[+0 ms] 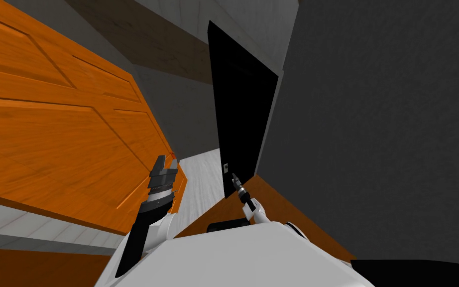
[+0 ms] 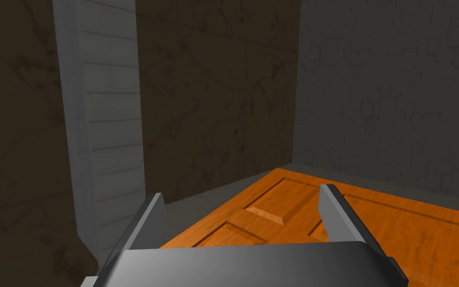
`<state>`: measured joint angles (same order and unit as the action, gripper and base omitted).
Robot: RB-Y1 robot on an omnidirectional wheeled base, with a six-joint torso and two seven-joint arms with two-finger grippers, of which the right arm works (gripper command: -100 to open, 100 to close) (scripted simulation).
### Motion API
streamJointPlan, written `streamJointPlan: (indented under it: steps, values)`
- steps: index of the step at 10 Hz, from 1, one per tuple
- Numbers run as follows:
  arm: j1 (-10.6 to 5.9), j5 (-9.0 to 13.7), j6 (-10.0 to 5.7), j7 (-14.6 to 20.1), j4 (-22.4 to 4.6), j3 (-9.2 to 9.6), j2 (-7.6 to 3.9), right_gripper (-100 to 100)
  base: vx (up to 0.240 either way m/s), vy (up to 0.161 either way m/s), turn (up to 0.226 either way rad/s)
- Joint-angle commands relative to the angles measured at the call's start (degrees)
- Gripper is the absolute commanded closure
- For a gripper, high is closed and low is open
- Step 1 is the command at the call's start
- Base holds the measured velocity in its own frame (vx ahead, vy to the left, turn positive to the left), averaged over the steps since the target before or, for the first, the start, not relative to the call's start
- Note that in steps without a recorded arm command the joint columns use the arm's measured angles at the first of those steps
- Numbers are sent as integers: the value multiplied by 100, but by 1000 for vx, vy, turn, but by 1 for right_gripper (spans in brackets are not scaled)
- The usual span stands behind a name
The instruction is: Push the door open
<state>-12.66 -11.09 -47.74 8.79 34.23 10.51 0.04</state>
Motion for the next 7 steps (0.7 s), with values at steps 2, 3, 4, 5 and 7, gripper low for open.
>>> streamJointPlan:
  steps: [2, 3, 4, 5, 7]
  values:
    - [-80, -16, -48, 14, -217, 29, 52, -100, 63, -86, 35]
    - [-104, -21, -60, 16, -282, 37, 73, -100, 25, -36, 16]
    - [-129, -27, -73, 17, -348, 46, 93, -100, 22, -30, 31]
    - [-204, -42, -112, 23, -548, 72, 161, -100, 47, -62, 76]
    - [-223, -11, -180, 0, -594, 27, -46, -100, 76, 8, 26]
